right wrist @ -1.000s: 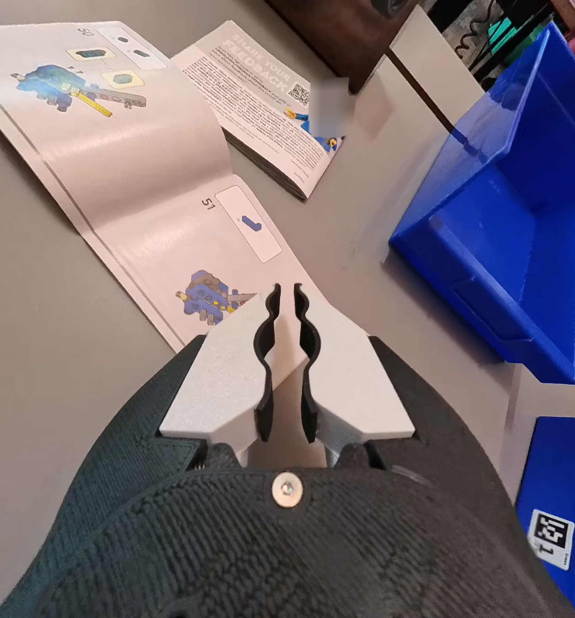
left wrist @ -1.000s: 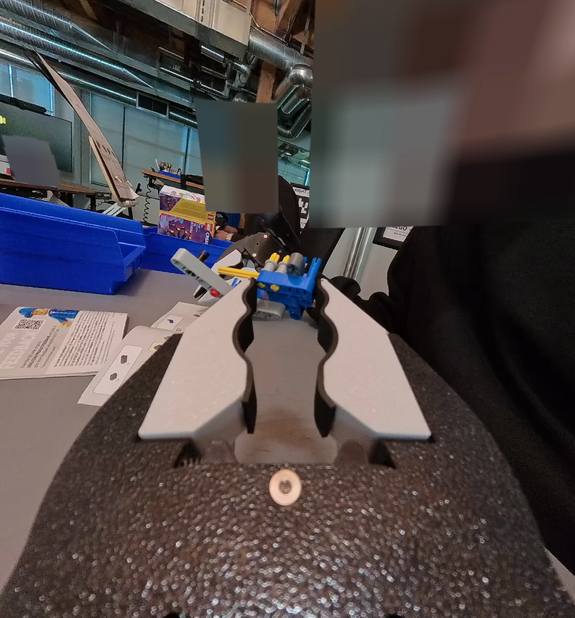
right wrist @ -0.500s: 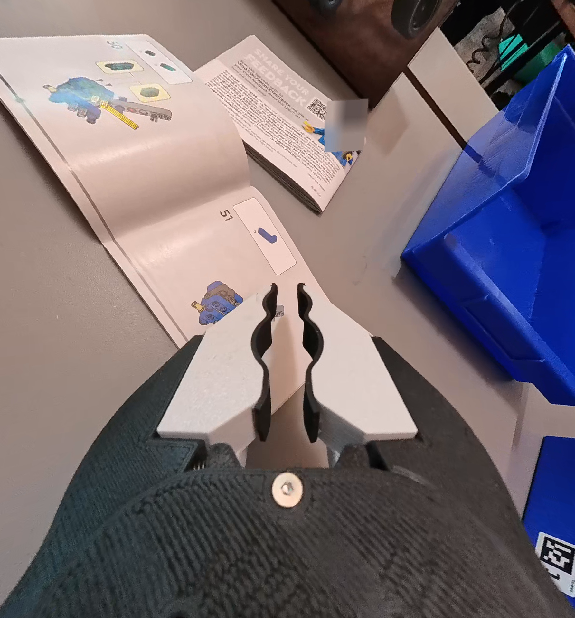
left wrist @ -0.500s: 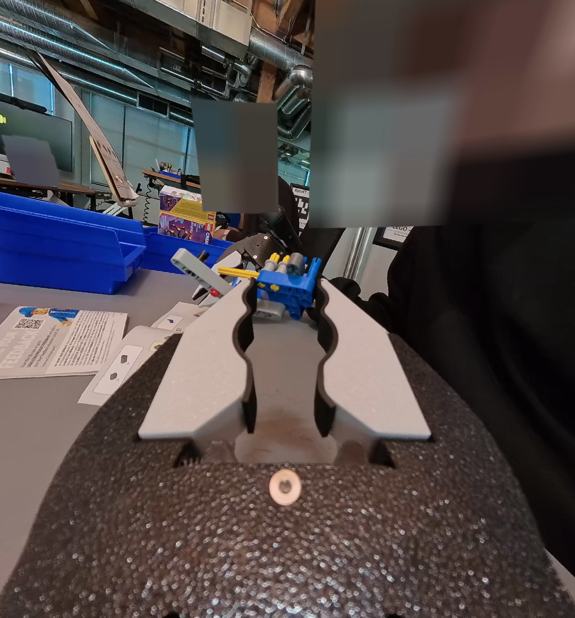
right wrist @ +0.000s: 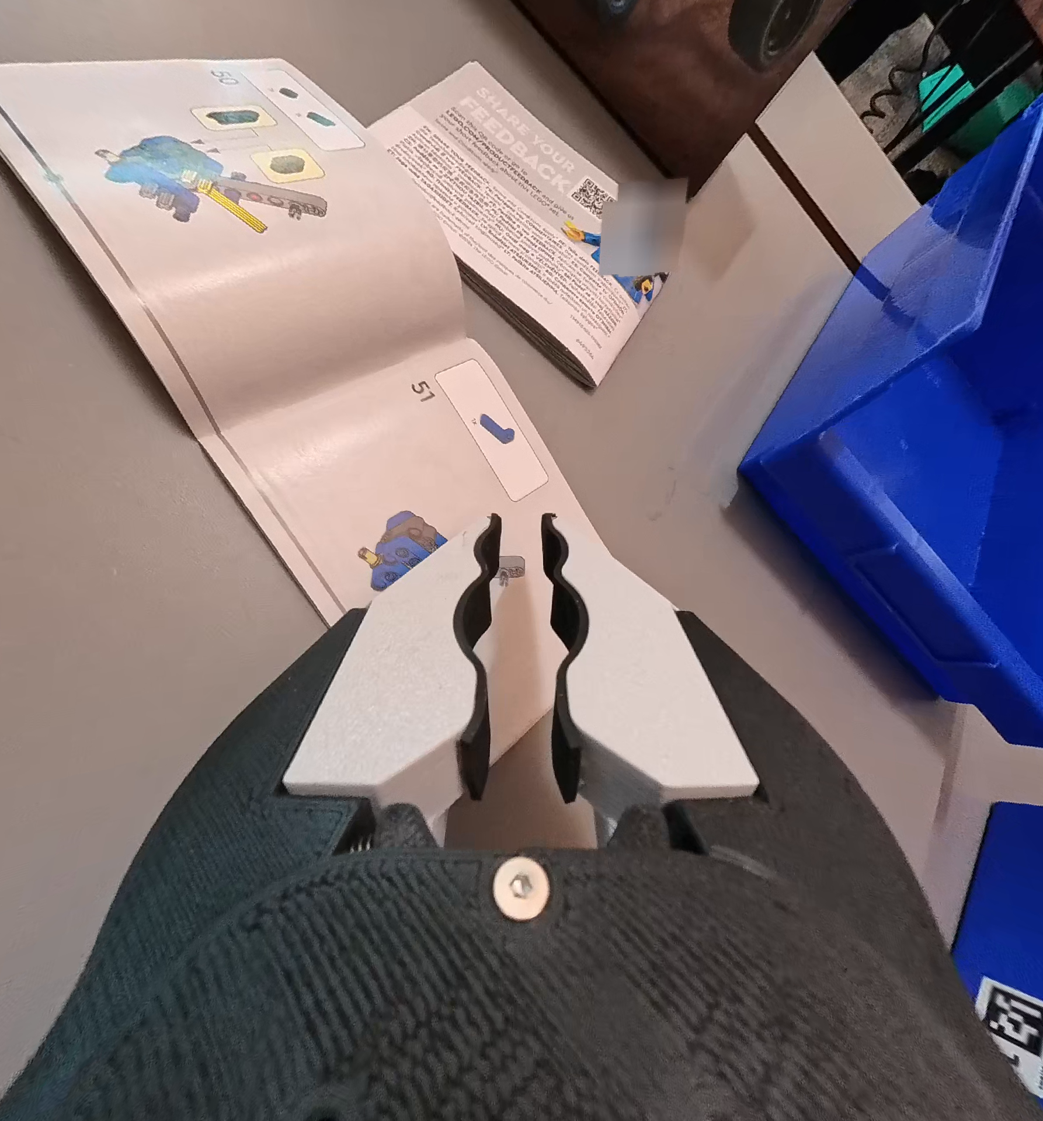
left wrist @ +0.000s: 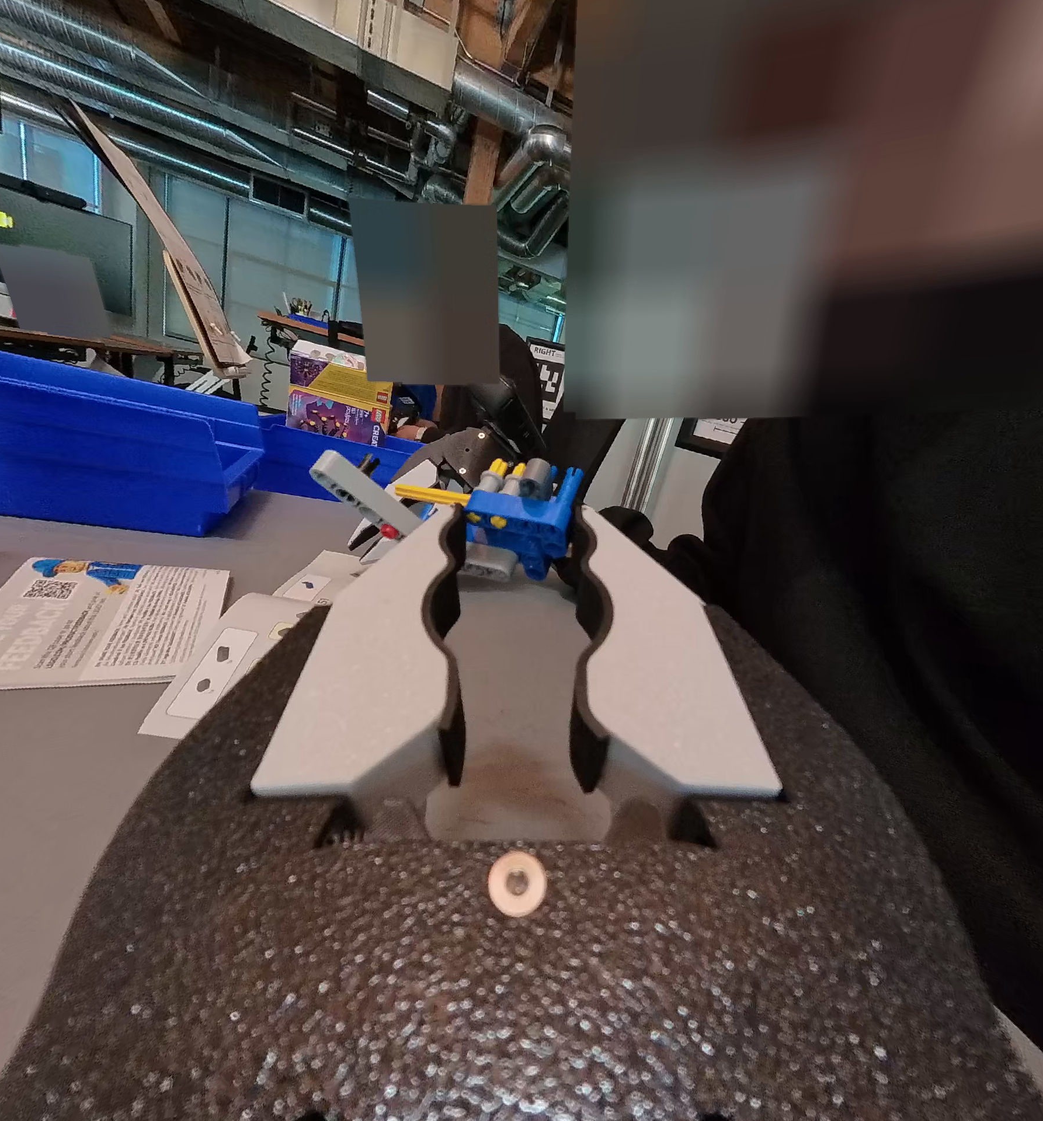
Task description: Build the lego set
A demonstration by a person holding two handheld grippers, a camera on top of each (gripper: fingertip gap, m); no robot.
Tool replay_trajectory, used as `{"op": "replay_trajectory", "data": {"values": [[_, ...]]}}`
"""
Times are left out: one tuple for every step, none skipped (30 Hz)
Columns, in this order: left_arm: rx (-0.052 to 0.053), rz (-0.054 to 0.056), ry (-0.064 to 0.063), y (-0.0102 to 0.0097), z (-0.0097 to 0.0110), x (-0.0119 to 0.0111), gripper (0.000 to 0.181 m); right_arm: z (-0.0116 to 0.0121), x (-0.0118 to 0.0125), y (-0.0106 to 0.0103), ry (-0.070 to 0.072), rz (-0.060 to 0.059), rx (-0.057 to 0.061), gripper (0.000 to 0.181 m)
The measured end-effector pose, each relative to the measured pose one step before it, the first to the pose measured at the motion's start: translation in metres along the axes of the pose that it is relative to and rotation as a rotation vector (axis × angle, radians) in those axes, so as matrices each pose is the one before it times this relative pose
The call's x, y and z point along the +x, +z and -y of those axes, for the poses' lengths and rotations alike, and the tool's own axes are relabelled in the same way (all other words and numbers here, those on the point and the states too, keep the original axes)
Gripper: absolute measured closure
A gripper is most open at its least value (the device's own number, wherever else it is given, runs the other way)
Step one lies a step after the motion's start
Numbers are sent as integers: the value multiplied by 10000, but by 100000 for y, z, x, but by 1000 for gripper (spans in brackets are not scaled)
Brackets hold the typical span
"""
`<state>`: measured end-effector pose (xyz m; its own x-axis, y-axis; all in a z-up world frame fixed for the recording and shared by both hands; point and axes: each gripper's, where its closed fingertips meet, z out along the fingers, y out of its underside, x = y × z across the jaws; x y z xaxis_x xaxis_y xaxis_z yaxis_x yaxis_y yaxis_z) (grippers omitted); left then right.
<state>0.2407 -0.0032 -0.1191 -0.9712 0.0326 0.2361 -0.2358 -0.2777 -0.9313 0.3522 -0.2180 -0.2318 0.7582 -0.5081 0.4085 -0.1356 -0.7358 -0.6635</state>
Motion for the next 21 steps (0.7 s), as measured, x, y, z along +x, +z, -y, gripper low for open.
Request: {"op": "replay_trajectory", "data": {"values": [[-12, -2, 10, 13, -17, 17, 150, 14, -42, 34, -27, 11, -1, 170], [-12, -4, 7, 13, -15, 12, 149, 15, -67, 39, -24, 15, 0, 170], [-10, -7, 4, 3, -16, 6, 149, 8, -62, 37, -12, 24, -7, 170], [-6, 0, -1, 8, -2, 2, 149, 5, -20, 14, -11, 6, -8, 170], [1, 0, -2, 1, 2, 1, 150, 17, 0, 4, -12, -7, 2, 170], [7, -3, 0, -7, 5, -8, 150, 12, 9, -10, 3, -7, 10, 170], [5, -2, -2, -6, 10, 5, 150, 12, 1, -15, 15, 5, 9, 170], [0, 2, -1, 0, 0, -2, 150, -2, 7, -7, 15, 6, 9, 170], [-6, 4, 0, 8, -1, -3, 150, -10, -5, -8, 13, 8, 9, 169], [-10, -2, 1, 3, -17, 2, 149, -26, -28, 11, 10, 18, -5, 169], [-8, -1, 4, 16, -8, 1, 150, -28, -30, 21, 2, 14, -12, 169], [-2, 0, 4, -2, -5, 7, 150, -26, -29, 23, -10, 15, -16, 169], [2, 4, -2, 1, 5, -14, 150, -20, -56, 21, -14, 28, -16, 169], [2, 6, -7, -8, 9, -14, 150, -14, -43, 25, -10, 16, -11, 169], [4, -3, -2, -9, 0, 4, 150, 3, -24, 23, -5, 3, -4, 169], [6, 1, 2, -5, 11, -2, 150, -1, -24, 11, -4, 9, -7, 169], [6, 10, -3, -6, 11, -11, 150, 0, -16, 11, -7, 5, -6, 169], [3, 2, -6, 3, 9, -17, 150, 8, -5, -1, -7, -2, 2, 169], [1, -3, -2, -2, -8, 3, 150, 19, -8, 1, 1, 5, 4, 169], [-1, -1, 1, 2, 8, 3, 150, 5, -21, -3, 4, 8, 4, 169], [-2, 1, 3, -2, -5, 6, 150, -6, -9, 7, -1, 4, 0, 169]]}}
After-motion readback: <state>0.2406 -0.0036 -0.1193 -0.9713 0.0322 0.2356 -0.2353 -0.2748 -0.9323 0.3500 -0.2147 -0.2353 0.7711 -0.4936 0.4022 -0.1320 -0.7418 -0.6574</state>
